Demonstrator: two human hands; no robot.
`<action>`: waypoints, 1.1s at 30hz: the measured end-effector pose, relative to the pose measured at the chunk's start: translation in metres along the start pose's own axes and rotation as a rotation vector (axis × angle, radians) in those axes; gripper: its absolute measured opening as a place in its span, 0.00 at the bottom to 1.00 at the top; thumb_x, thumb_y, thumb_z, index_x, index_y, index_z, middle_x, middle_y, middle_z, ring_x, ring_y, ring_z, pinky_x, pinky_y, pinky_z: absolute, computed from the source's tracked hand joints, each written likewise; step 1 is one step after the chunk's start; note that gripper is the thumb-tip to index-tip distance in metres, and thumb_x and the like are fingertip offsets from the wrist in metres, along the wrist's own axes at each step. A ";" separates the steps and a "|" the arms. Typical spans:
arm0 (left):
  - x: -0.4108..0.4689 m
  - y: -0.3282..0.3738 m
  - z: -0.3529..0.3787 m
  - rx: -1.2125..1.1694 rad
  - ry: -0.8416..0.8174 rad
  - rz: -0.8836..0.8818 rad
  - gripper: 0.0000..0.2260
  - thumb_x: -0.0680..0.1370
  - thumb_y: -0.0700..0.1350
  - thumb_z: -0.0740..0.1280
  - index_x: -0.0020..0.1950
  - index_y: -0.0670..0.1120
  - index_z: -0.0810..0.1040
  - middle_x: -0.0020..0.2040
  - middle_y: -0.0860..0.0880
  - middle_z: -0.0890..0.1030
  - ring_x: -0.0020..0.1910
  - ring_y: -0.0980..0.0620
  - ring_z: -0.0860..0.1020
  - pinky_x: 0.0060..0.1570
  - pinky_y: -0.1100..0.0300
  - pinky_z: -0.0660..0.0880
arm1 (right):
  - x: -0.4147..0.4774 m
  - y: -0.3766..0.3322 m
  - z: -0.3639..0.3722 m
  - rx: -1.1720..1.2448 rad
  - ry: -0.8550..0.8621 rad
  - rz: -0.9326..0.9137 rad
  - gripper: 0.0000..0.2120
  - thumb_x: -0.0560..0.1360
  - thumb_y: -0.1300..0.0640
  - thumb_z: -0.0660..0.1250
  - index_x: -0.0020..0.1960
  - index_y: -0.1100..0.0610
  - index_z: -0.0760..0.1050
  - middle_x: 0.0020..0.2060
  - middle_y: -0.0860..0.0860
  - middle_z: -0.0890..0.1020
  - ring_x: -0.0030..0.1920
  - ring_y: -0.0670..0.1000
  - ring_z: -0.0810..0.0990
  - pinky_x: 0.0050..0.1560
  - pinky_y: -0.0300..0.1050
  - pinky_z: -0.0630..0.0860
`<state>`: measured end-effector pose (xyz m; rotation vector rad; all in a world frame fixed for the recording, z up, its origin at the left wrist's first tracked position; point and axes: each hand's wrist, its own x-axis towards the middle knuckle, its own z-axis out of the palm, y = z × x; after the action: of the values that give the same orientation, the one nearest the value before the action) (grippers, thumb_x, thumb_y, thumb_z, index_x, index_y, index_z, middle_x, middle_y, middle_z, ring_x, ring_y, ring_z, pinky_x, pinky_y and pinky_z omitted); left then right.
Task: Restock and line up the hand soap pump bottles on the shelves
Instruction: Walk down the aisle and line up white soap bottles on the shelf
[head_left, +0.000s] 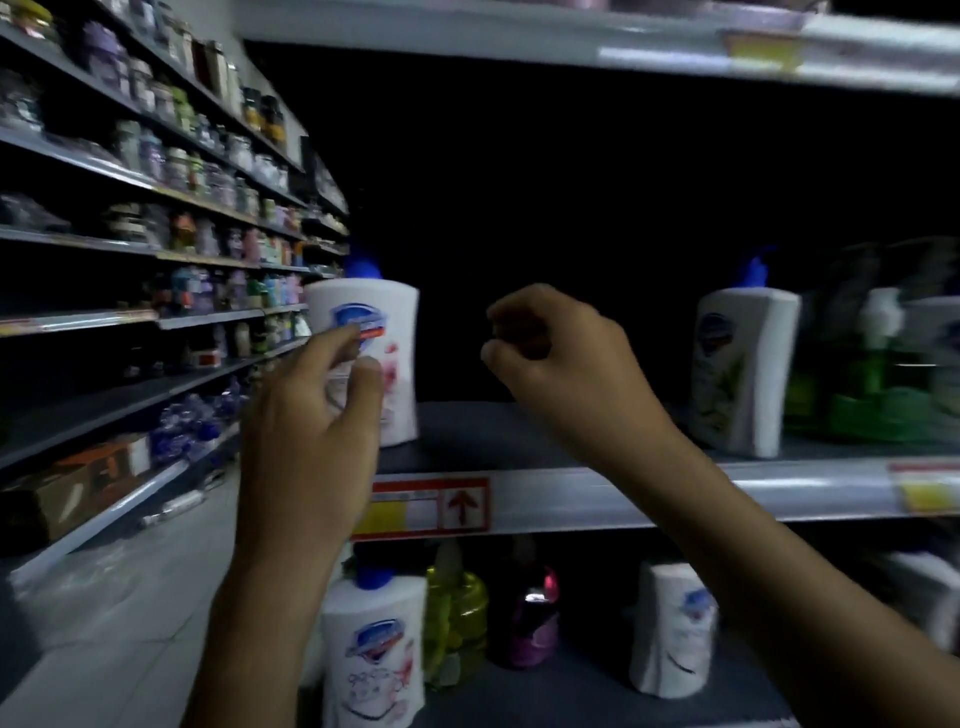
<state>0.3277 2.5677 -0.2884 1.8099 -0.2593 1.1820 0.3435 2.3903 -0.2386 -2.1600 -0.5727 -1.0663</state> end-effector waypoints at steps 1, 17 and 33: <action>-0.004 0.014 0.011 -0.070 -0.027 0.046 0.15 0.78 0.55 0.59 0.63 0.56 0.76 0.56 0.54 0.80 0.53 0.57 0.78 0.46 0.60 0.76 | -0.010 0.008 -0.018 0.020 0.095 0.000 0.14 0.73 0.54 0.68 0.58 0.54 0.77 0.50 0.48 0.83 0.50 0.45 0.81 0.51 0.38 0.76; -0.043 0.059 0.142 0.475 -0.340 0.265 0.15 0.80 0.54 0.56 0.59 0.51 0.77 0.49 0.51 0.83 0.45 0.48 0.81 0.38 0.58 0.63 | -0.015 0.169 -0.104 0.098 -0.072 0.582 0.30 0.64 0.56 0.79 0.62 0.55 0.71 0.53 0.54 0.83 0.52 0.55 0.83 0.50 0.56 0.82; -0.028 0.049 0.093 -0.067 -0.329 0.136 0.19 0.78 0.54 0.61 0.69 0.57 0.65 0.64 0.56 0.73 0.59 0.61 0.72 0.54 0.61 0.74 | -0.032 0.081 -0.061 0.585 -0.213 0.035 0.23 0.65 0.60 0.72 0.60 0.52 0.73 0.54 0.42 0.84 0.54 0.41 0.82 0.48 0.31 0.77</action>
<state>0.3406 2.4596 -0.2921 1.9462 -0.6119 0.9486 0.3435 2.2874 -0.2657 -1.7577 -0.8235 -0.5540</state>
